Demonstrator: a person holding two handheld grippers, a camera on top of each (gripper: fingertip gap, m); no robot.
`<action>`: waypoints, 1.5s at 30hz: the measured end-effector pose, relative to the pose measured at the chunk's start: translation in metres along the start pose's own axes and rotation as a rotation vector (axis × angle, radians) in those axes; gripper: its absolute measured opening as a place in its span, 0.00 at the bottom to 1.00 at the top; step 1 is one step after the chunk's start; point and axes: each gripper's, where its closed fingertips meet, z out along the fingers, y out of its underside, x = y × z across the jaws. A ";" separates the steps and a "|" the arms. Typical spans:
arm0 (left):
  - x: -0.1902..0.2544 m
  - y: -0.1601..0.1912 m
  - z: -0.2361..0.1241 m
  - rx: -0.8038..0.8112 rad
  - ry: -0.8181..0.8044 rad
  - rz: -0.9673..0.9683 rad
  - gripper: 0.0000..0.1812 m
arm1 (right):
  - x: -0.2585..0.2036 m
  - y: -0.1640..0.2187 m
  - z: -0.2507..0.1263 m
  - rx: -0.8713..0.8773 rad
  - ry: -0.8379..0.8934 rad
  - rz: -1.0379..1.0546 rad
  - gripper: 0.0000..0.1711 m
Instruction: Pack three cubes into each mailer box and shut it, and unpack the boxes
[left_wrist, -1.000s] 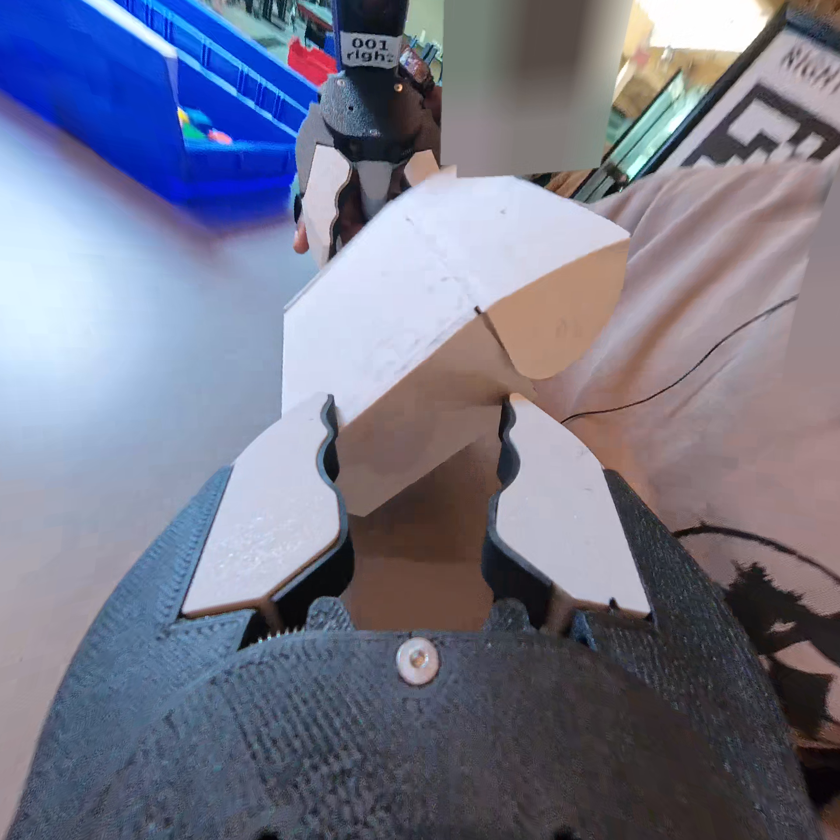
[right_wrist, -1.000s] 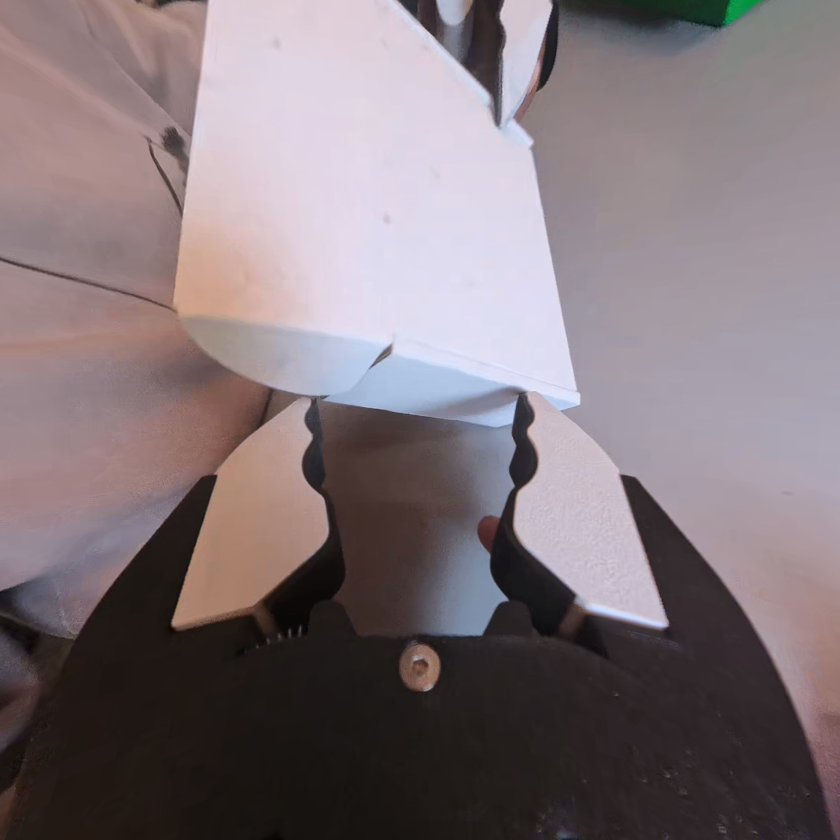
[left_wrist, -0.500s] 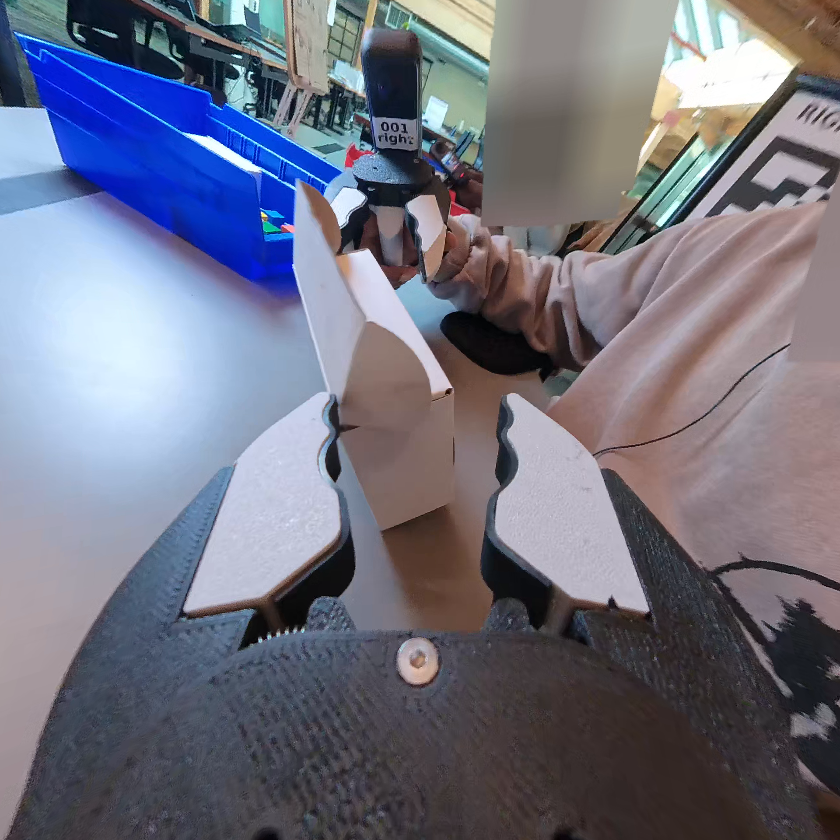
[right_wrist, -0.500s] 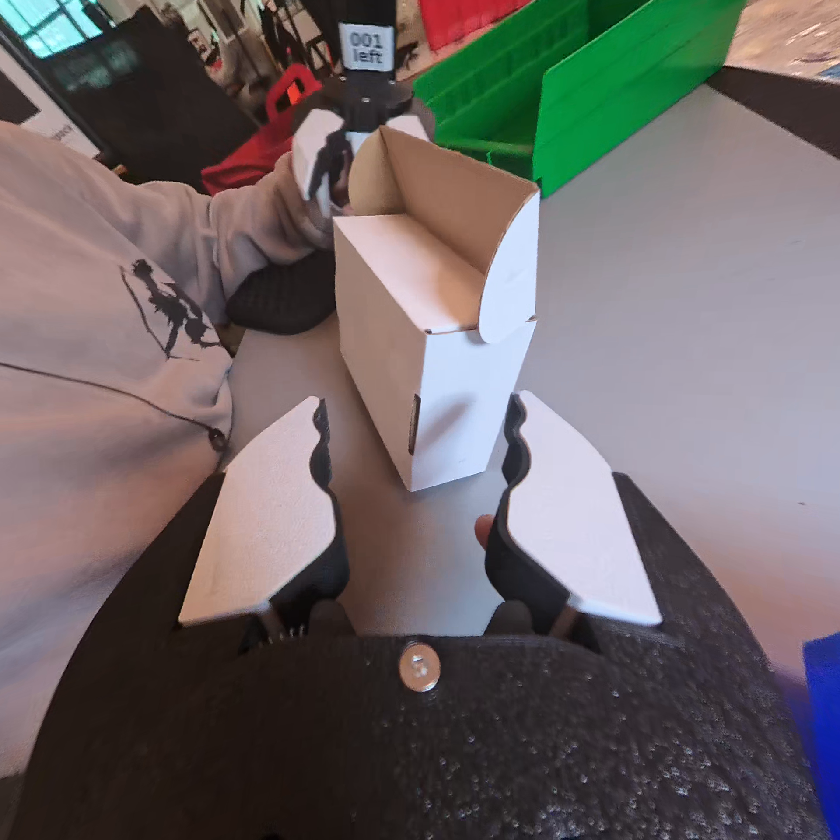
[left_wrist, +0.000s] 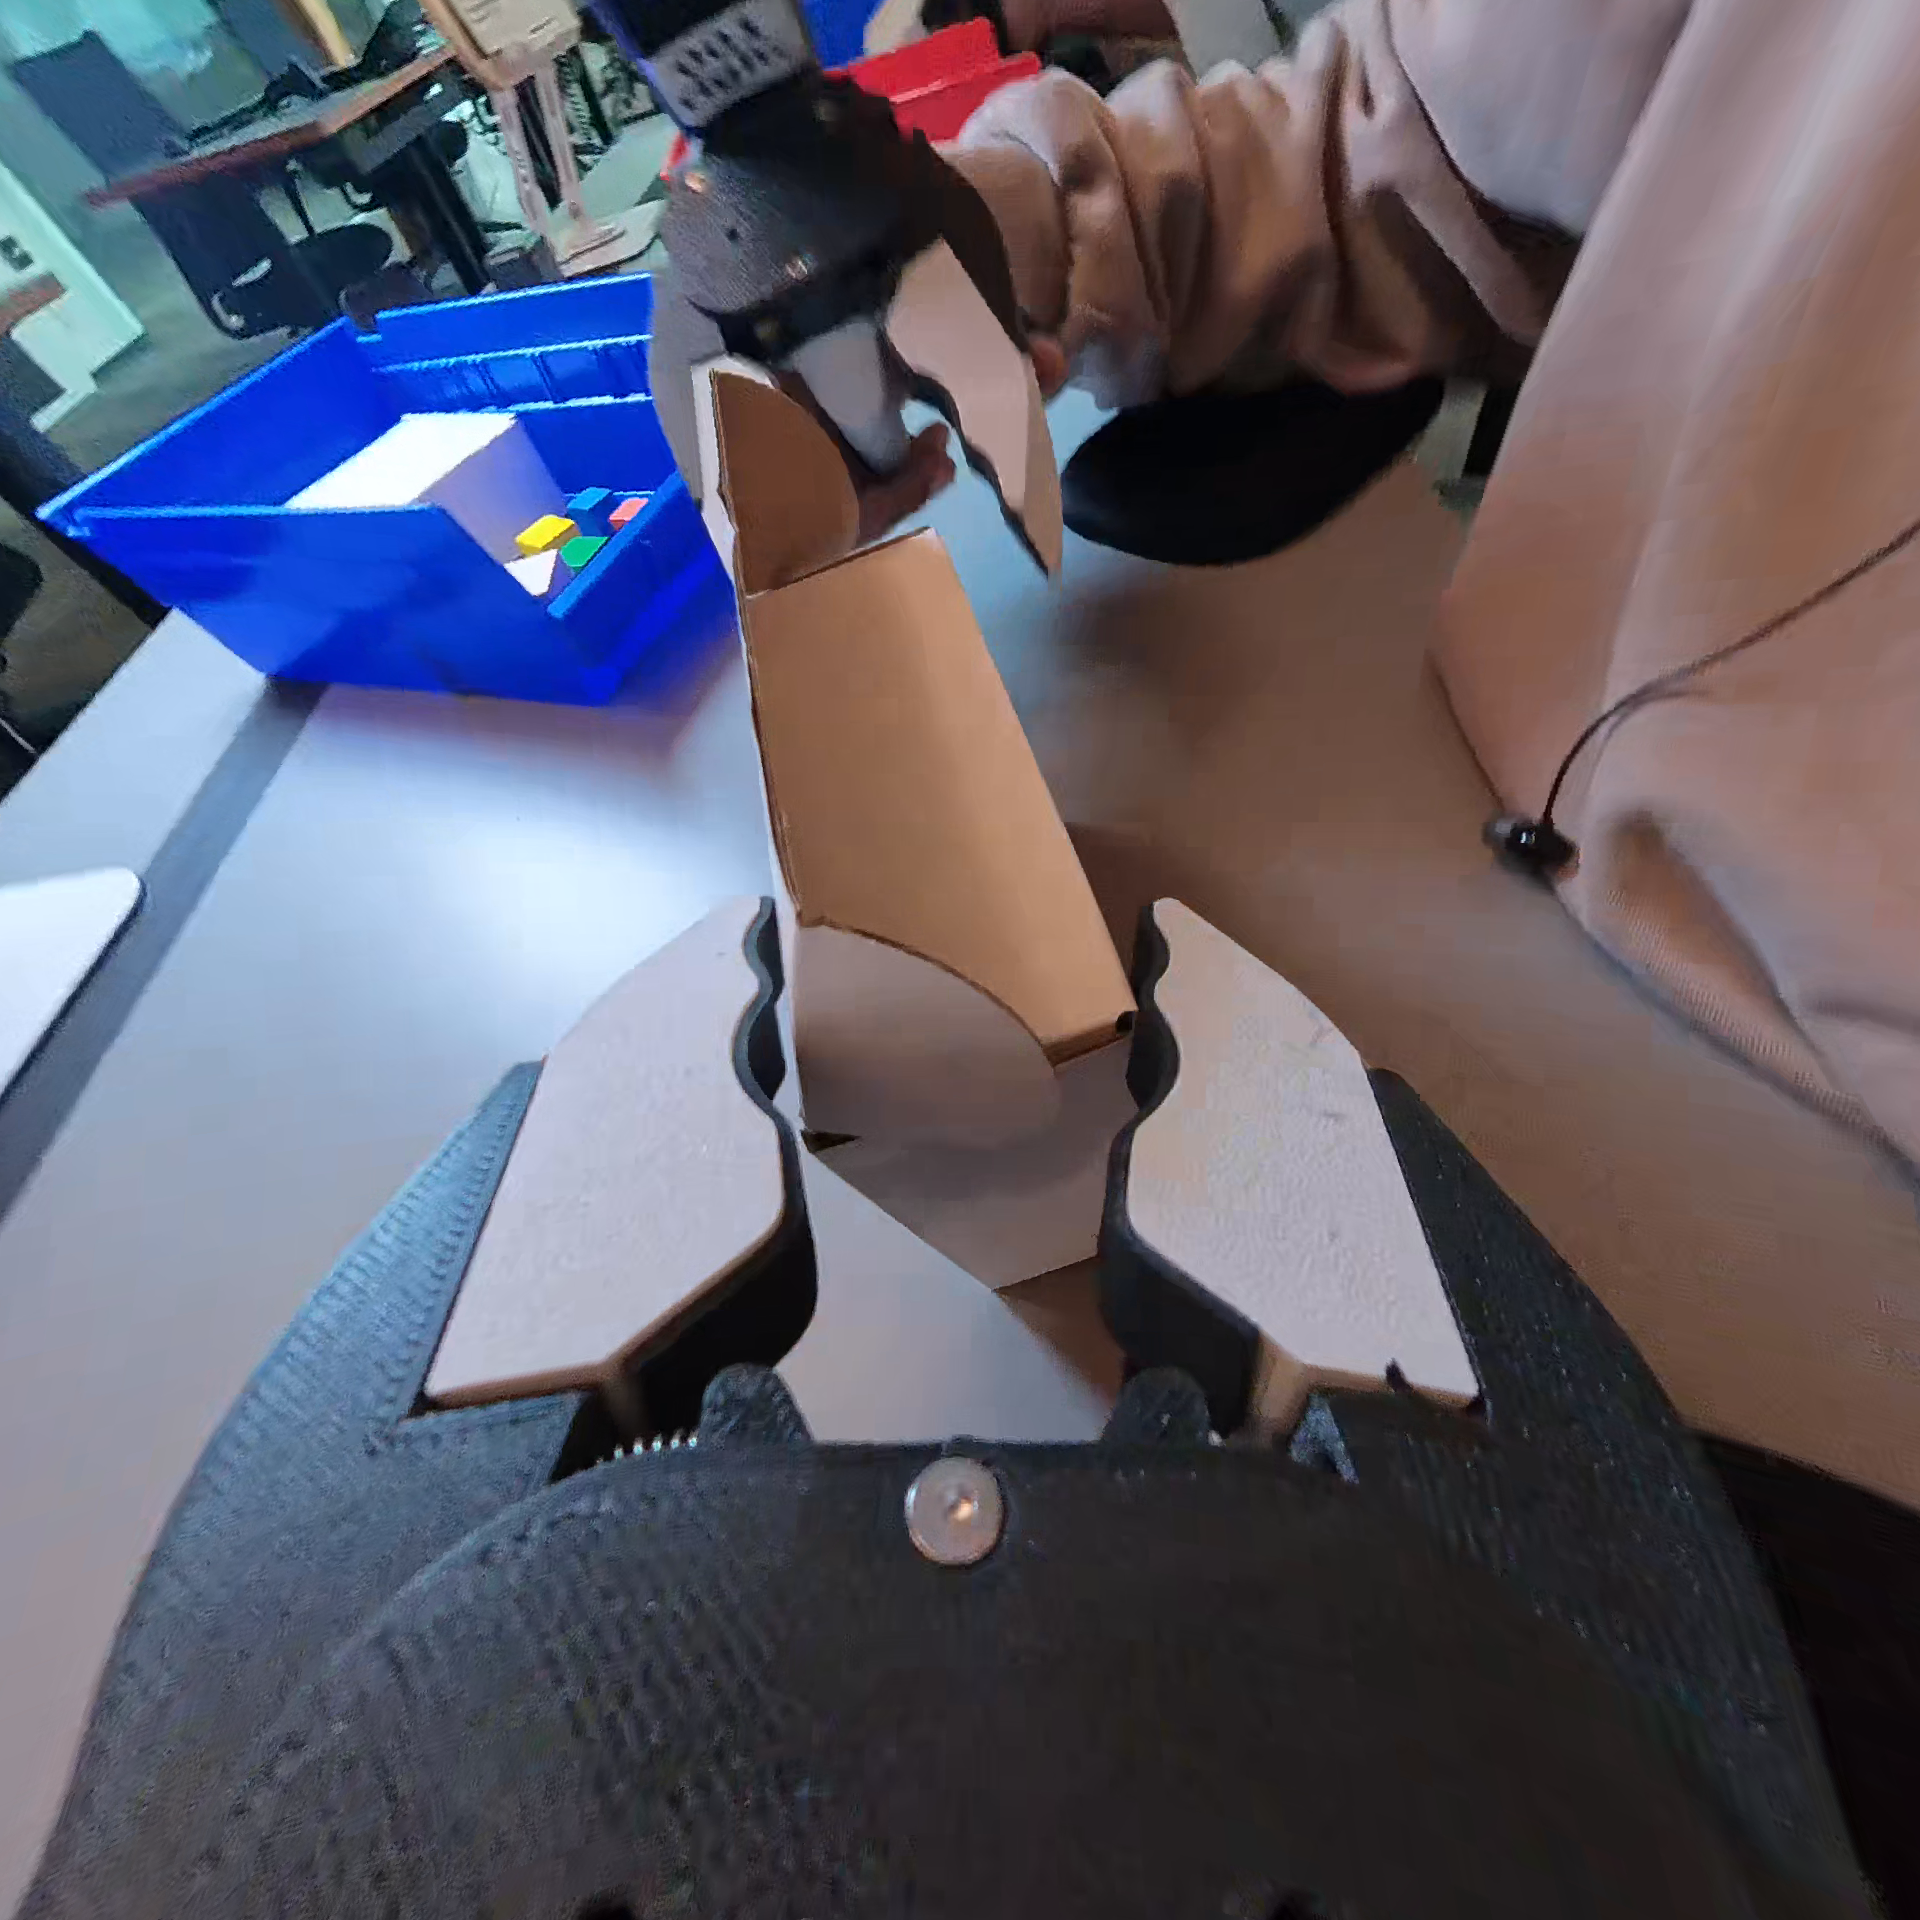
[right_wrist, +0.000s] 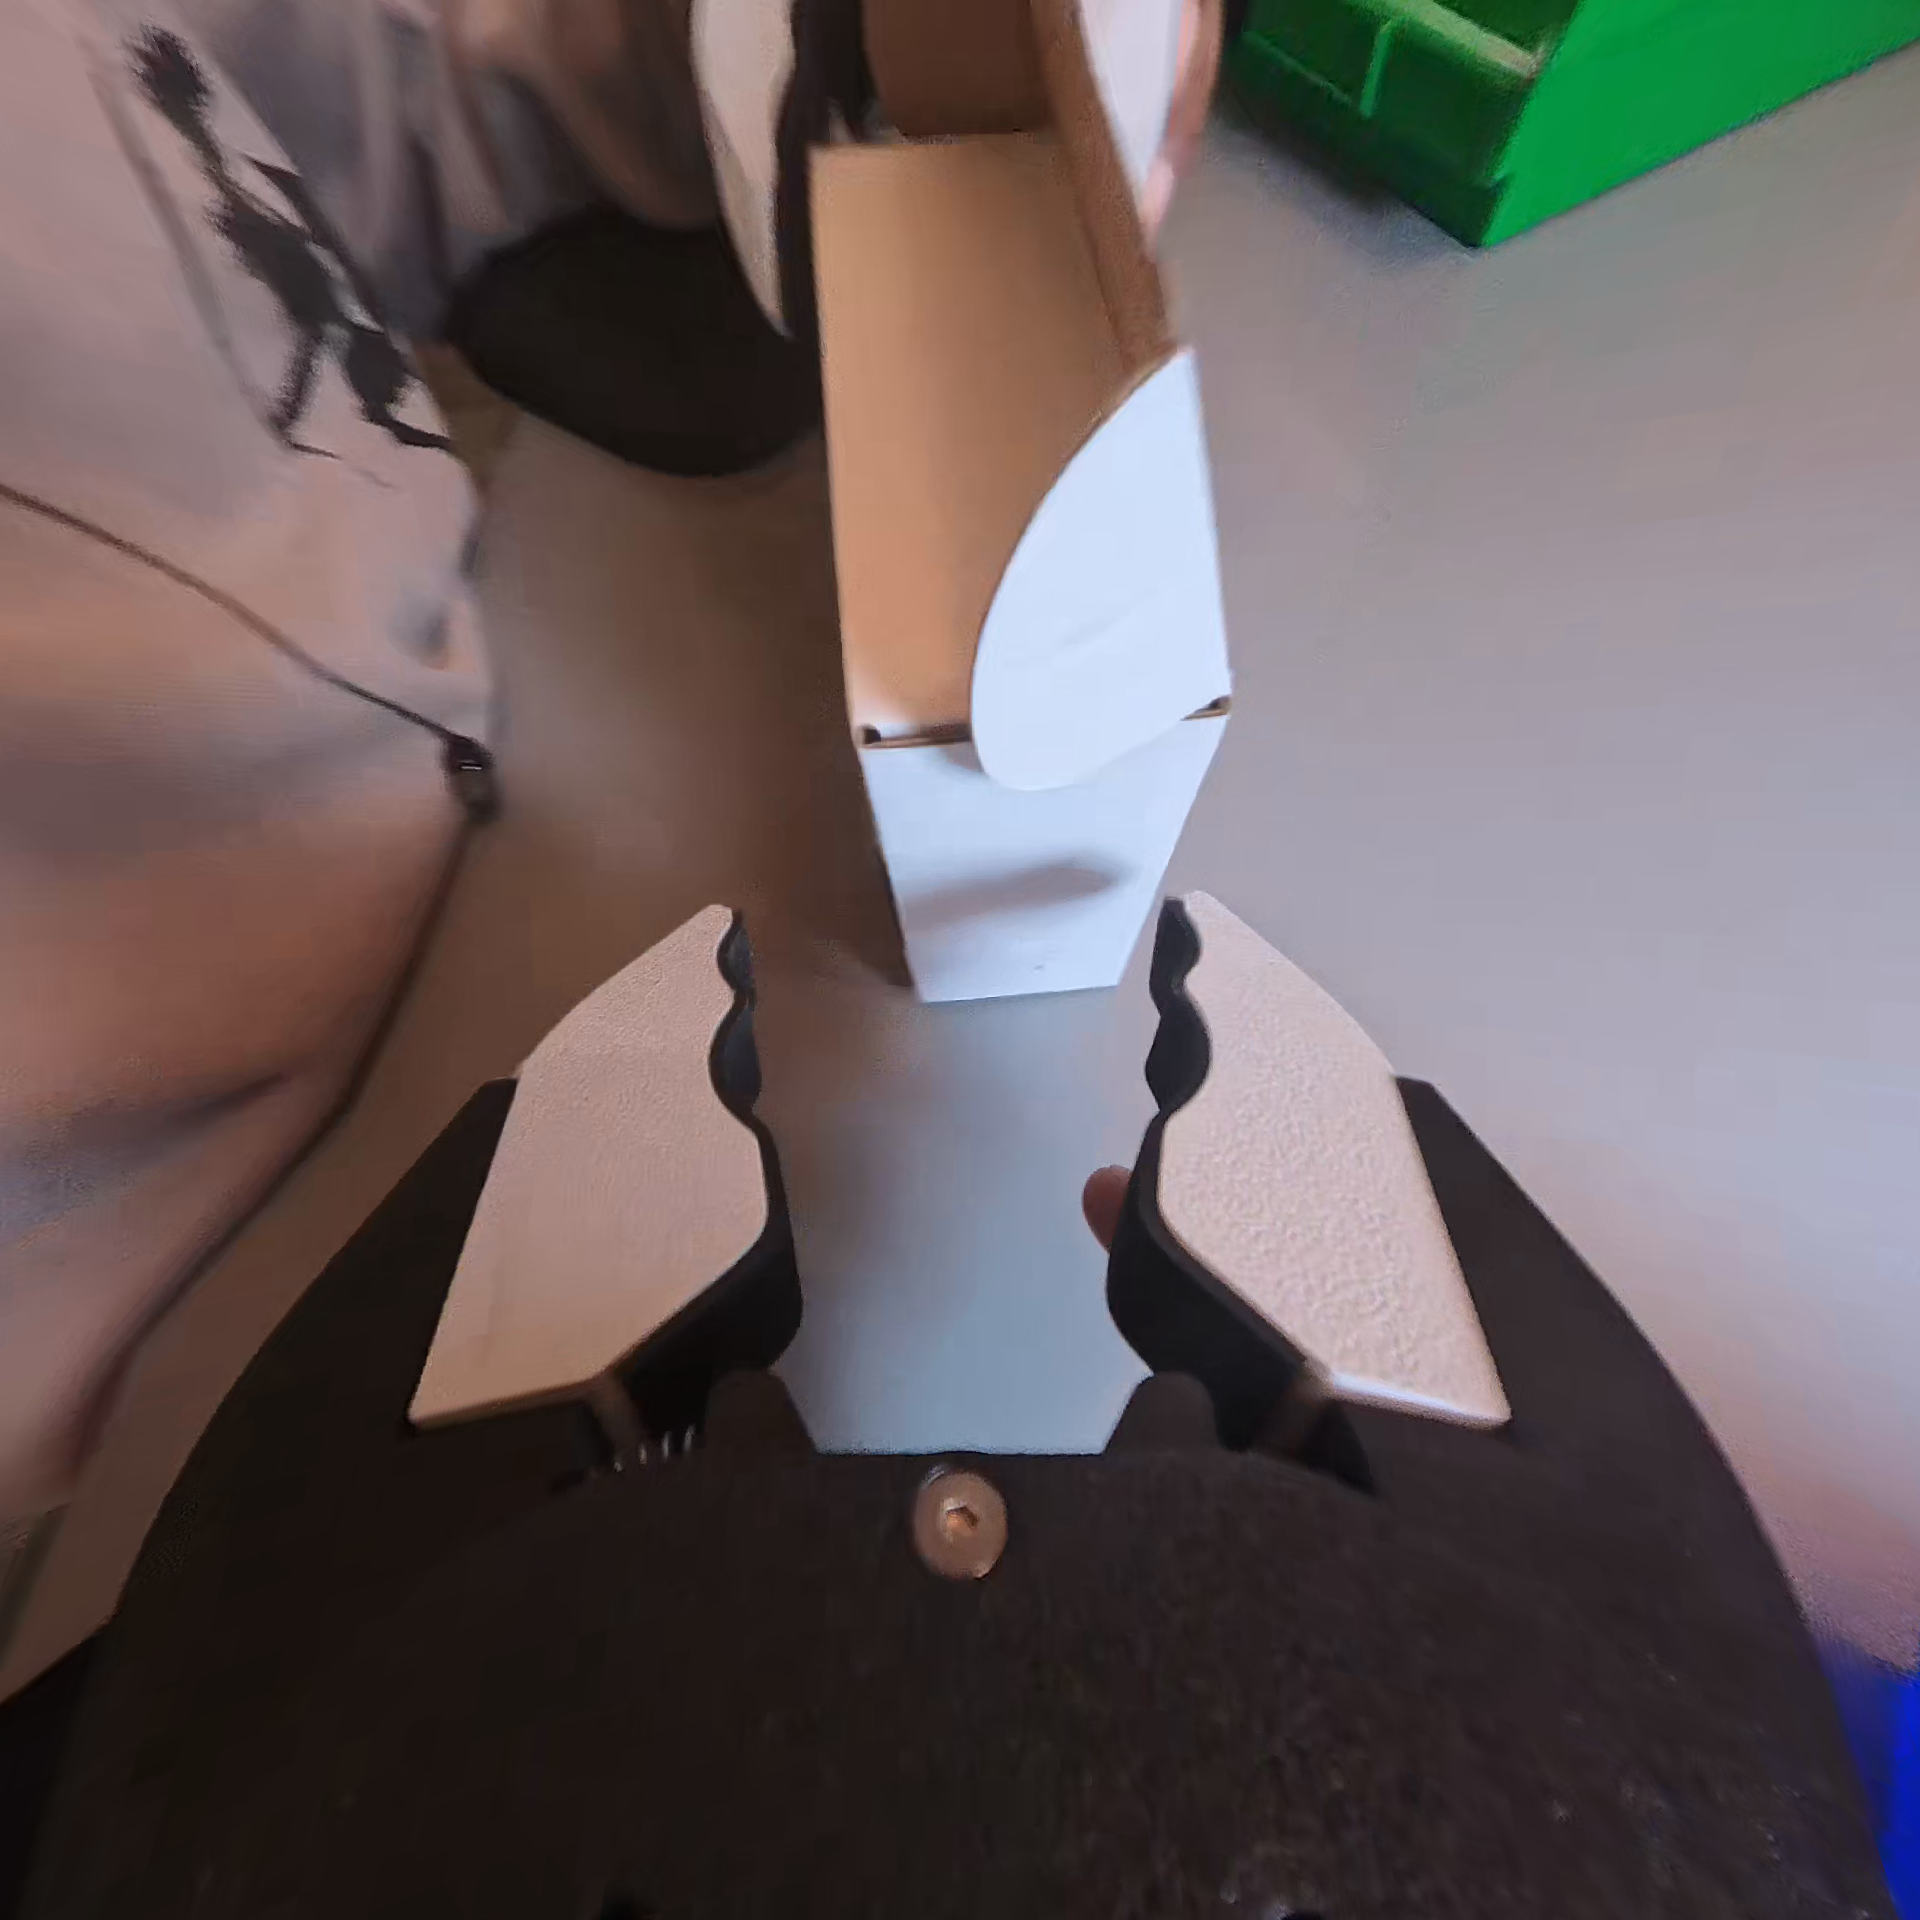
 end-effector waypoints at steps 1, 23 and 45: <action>0.001 0.001 0.000 -0.021 0.005 0.034 0.36 | -0.008 -0.006 -0.010 0.046 -0.059 0.008 0.41; -0.011 -0.011 -0.032 0.255 0.275 -0.373 0.31 | 0.013 -0.052 -0.025 0.371 -0.381 0.128 0.24; 0.045 0.011 0.006 -0.023 0.229 -0.200 0.50 | -0.046 -0.044 -0.018 0.172 -0.336 -0.087 0.22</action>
